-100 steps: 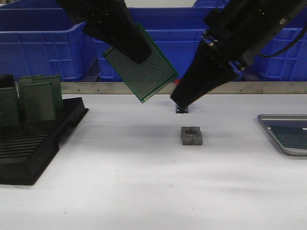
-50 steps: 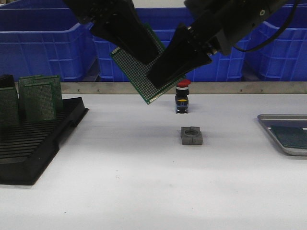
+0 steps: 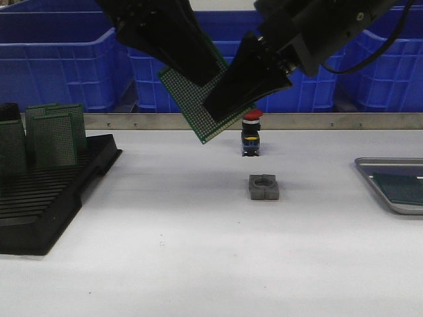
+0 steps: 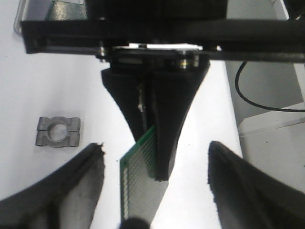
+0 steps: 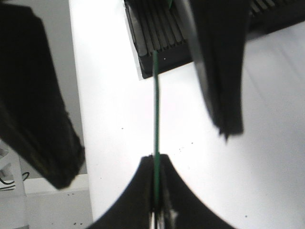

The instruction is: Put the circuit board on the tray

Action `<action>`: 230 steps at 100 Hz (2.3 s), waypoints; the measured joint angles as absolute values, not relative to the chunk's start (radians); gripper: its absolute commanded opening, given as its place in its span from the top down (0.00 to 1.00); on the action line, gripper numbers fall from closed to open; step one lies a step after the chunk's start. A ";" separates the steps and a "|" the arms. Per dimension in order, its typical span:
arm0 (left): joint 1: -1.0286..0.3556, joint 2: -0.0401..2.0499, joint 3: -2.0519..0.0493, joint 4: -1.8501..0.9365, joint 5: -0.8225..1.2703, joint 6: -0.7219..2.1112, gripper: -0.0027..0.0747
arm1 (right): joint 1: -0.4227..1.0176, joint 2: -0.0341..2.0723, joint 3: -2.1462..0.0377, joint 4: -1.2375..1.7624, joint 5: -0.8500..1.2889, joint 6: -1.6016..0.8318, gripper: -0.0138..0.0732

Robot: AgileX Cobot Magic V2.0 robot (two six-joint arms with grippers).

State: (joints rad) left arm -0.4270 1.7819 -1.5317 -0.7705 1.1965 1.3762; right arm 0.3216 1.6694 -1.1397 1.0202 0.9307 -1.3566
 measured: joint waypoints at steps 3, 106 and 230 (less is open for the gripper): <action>-0.417 1.782 -1.542 -0.771 1.196 1.376 0.32 | 0.312 1.669 -1.132 1.020 0.931 -1.335 0.92; -0.350 1.782 -1.612 -0.775 1.203 1.374 0.33 | -0.338 1.669 -0.928 1.038 0.631 -0.967 0.38; -0.079 1.782 -1.680 -0.532 1.227 1.086 0.99 | -0.339 1.575 -0.953 1.040 0.674 -1.012 0.93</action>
State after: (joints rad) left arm -0.0785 1.7819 -1.6802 -0.5317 1.2269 1.0864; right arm -0.3391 1.5749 -0.9532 1.0402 0.6738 -1.0121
